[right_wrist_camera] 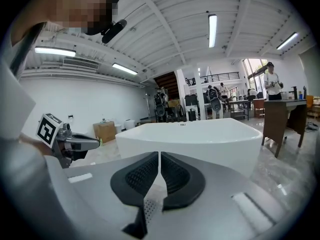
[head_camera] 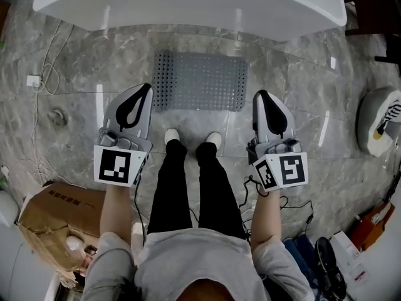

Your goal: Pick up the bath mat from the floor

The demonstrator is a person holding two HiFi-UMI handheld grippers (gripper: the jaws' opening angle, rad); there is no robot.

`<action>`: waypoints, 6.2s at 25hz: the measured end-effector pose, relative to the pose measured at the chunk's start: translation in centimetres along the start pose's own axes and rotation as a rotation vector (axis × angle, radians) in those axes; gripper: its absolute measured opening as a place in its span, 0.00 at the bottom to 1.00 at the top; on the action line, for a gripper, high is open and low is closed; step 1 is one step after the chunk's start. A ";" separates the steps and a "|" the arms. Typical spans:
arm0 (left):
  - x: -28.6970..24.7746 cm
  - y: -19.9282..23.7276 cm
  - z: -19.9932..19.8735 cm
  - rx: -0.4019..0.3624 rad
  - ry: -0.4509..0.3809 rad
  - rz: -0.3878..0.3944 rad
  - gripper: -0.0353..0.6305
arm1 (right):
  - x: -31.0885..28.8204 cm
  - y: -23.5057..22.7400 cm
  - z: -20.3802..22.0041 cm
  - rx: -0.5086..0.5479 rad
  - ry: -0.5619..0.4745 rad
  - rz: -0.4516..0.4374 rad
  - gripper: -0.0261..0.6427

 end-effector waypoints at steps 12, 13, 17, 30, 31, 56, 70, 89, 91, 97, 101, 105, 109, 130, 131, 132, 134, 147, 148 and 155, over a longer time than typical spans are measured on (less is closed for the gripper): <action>-3.6 1.1 13.4 0.007 0.038 -0.030 0.06 | -3.9 -1.0 12.7 0.015 0.017 0.005 0.07; -4.0 1.3 14.4 0.004 0.033 -0.034 0.06 | -4.3 -1.1 13.7 0.021 0.016 0.005 0.07; -5.5 2.3 18.1 -0.014 -0.018 -0.059 0.06 | -5.9 -1.8 17.5 0.041 0.010 0.006 0.07; -12.0 4.9 31.4 -0.046 -0.040 -0.108 0.06 | -12.7 -5.3 30.8 0.071 -0.024 0.006 0.08; -12.5 5.1 32.4 -0.050 -0.038 -0.108 0.06 | -13.2 -5.5 31.7 0.071 -0.029 0.006 0.08; -18.1 6.5 46.7 -0.035 0.027 -0.093 0.06 | -18.3 -8.8 44.6 0.039 -0.067 0.022 0.10; -19.2 9.6 55.8 0.116 0.191 -0.143 0.24 | -19.6 -10.1 49.3 0.025 -0.010 0.008 0.16; -22.3 11.2 63.7 0.248 0.415 -0.174 0.40 | -20.8 -16.1 58.4 -0.077 0.158 0.087 0.32; -22.5 11.1 64.0 0.241 0.437 -0.177 0.41 | -20.9 -17.2 59.7 -0.095 0.185 0.101 0.35; -22.5 11.6 65.3 0.267 0.462 -0.179 0.43 | -20.7 -19.1 62.7 -0.116 0.258 0.170 0.40; -22.4 11.7 65.9 0.311 0.464 -0.187 0.45 | -20.6 -20.2 64.6 -0.107 0.314 0.207 0.41; -22.7 11.4 66.5 0.303 0.484 -0.176 0.47 | -20.8 -21.3 66.5 -0.110 0.364 0.236 0.44; -22.8 11.6 67.1 0.319 0.488 -0.177 0.49 | -20.8 -22.3 67.8 -0.095 0.410 0.260 0.47; -23.5 10.9 68.4 0.414 0.490 -0.182 0.42 | -22.1 -21.8 69.8 -0.101 0.494 0.269 0.35; -23.6 10.8 68.4 0.409 0.496 -0.189 0.41 | -22.2 -21.6 69.7 -0.094 0.496 0.268 0.33; -23.6 10.8 68.3 0.406 0.503 -0.195 0.41 | -22.3 -21.6 69.6 -0.094 0.497 0.265 0.32; -23.7 10.7 68.0 0.405 0.516 -0.202 0.38 | -22.3 -21.4 69.3 -0.114 0.493 0.256 0.29; -23.8 8.7 65.5 0.339 0.490 -0.202 0.14 | -21.6 -19.2 67.2 -0.133 0.449 0.298 0.11; -23.7 8.6 65.1 0.337 0.474 -0.200 0.14 | -21.4 -19.1 66.9 -0.146 0.436 0.296 0.11; -22.6 8.9 61.0 0.345 0.384 -0.176 0.12 | -20.3 -18.0 63.7 -0.199 0.381 0.283 0.10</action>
Point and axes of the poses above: the fingertips, and each gripper's own axes: x backward along the fingers, y to its left, z out of its underside, the point moved 5 cm from there along x, backward along the fingers, and after that the axes turned 7 degrees about z, right-handed, at the moved point
